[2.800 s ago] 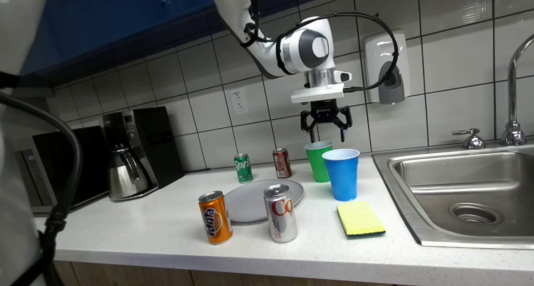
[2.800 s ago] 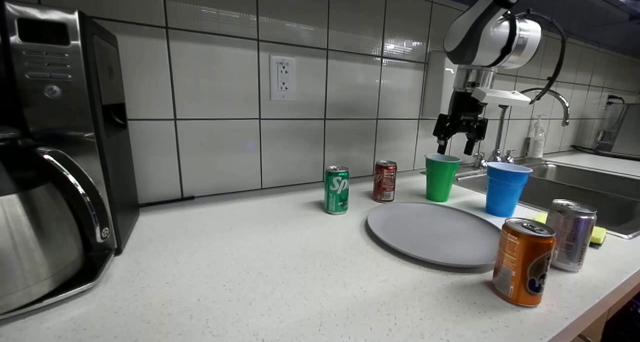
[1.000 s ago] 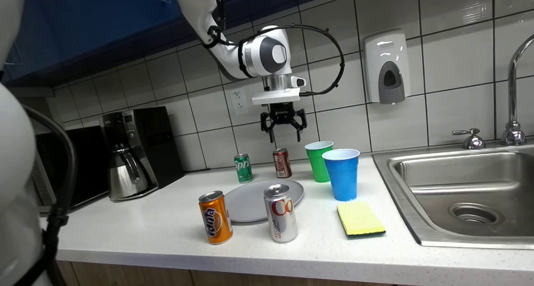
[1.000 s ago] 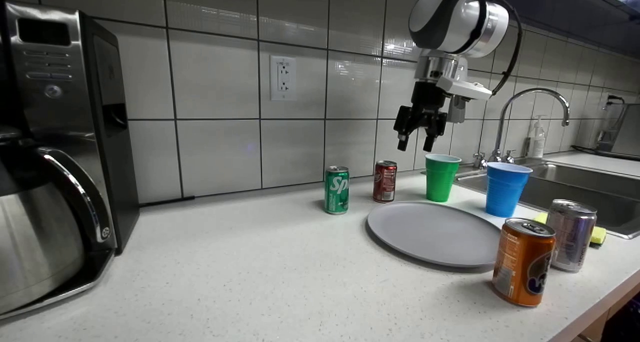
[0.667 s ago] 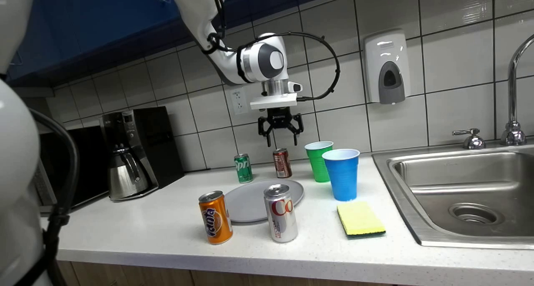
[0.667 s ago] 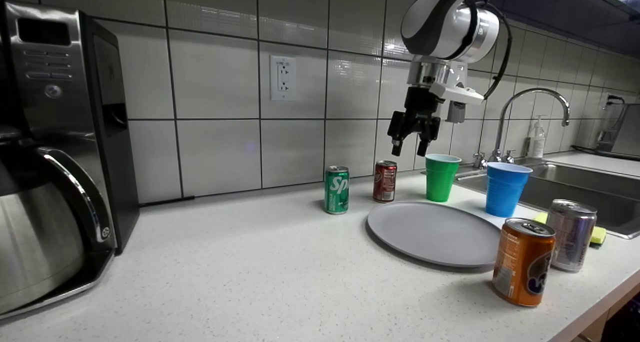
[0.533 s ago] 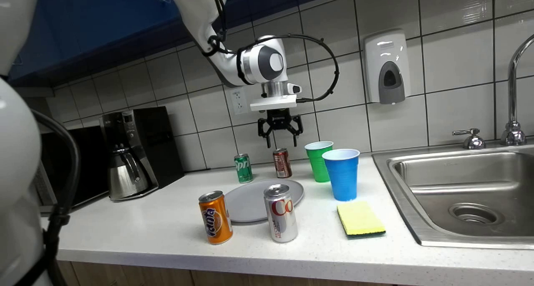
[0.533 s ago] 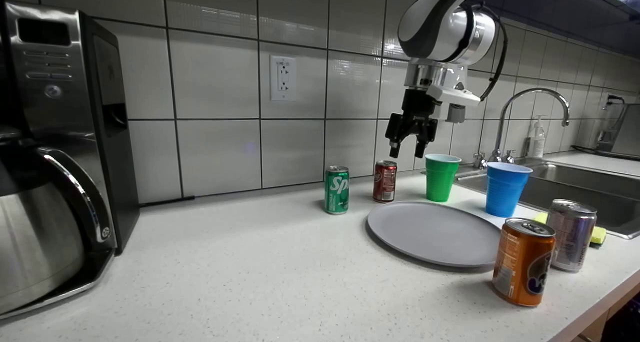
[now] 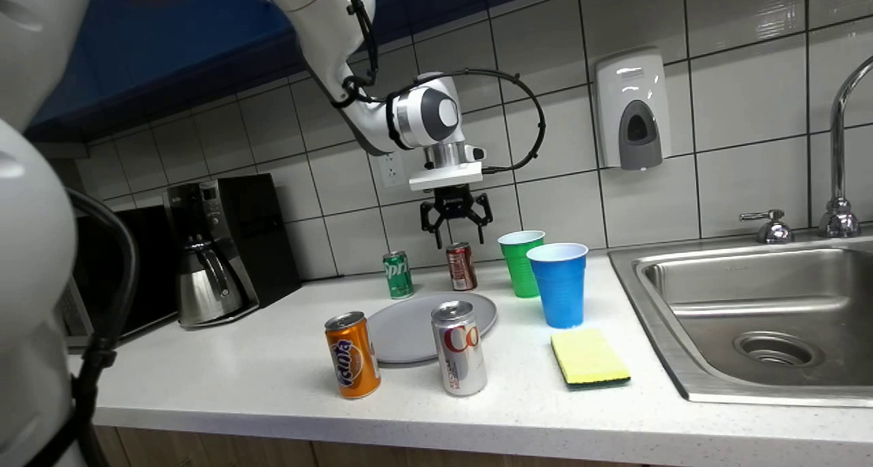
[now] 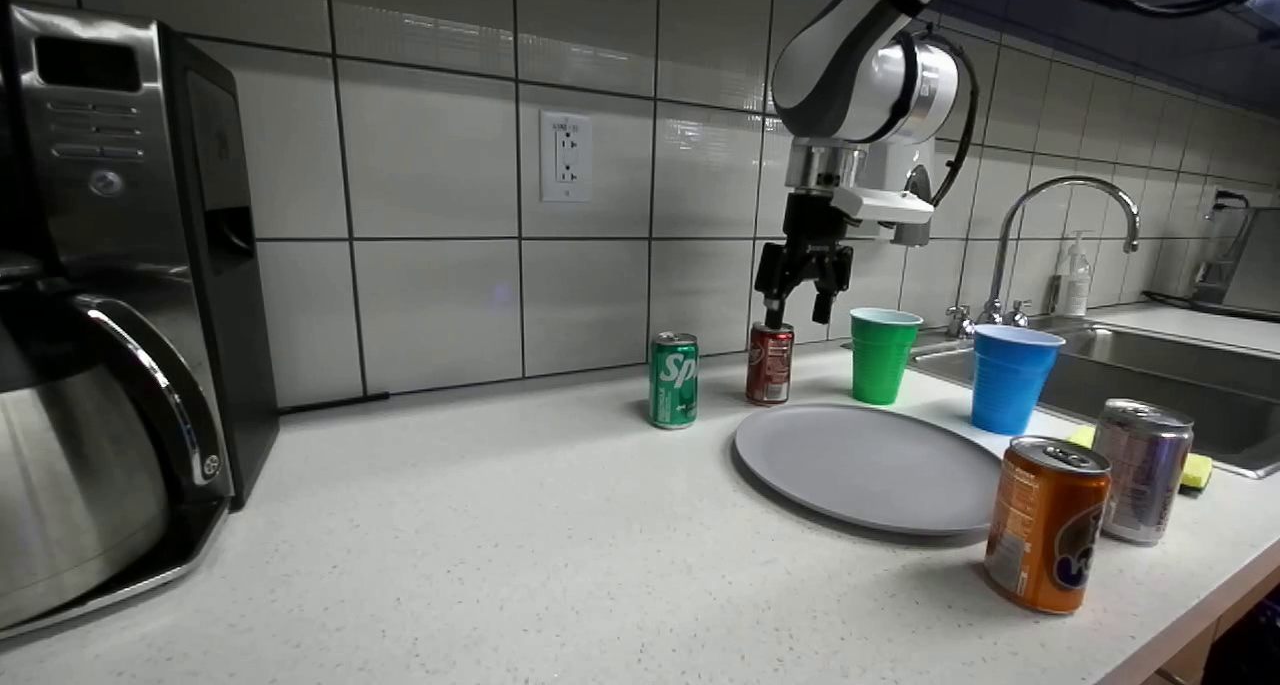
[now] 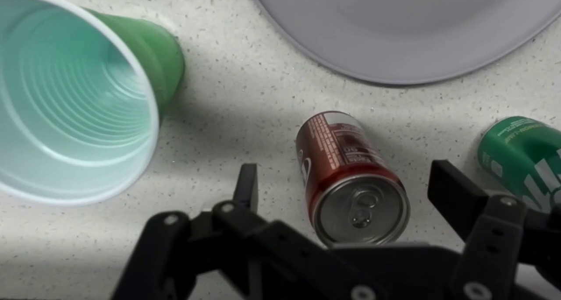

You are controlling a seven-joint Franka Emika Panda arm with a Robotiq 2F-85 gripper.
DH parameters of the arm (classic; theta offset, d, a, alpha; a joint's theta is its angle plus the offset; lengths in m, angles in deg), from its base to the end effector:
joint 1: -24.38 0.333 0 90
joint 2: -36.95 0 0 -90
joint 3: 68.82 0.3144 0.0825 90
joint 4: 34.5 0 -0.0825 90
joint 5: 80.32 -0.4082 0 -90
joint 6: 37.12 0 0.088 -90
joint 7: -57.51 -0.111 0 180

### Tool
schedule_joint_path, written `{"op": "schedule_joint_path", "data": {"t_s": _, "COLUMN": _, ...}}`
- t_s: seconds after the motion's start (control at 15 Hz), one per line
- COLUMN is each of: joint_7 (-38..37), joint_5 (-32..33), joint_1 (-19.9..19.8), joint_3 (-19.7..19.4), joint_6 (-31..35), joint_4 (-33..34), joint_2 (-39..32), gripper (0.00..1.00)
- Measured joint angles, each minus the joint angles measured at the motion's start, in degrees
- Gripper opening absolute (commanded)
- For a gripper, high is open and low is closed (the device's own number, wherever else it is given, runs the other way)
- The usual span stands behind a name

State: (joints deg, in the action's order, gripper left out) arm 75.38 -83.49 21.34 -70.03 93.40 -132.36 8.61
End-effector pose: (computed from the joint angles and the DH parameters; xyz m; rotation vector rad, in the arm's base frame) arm 0.6944 -0.0487 0.2921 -3.1041 -0.3213 -0.1259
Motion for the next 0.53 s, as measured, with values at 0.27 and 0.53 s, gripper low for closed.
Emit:
{"op": "schedule_joint_path", "data": {"t_s": 0.27, "joint_7": -0.5, "joint_5": 1.6, "joint_1": 0.7, "joint_3": 0.0, "joint_6": 0.0, "joint_4": 2.0, "joint_2": -1.9, "gripper": 1.00}}
{"op": "schedule_joint_path", "data": {"t_s": 0.53, "joint_7": -1.1, "joint_5": 2.7, "joint_1": 1.1, "joint_3": 0.0, "joint_6": 0.0, "joint_4": 4.2, "joint_2": -4.2, "gripper": 1.00}}
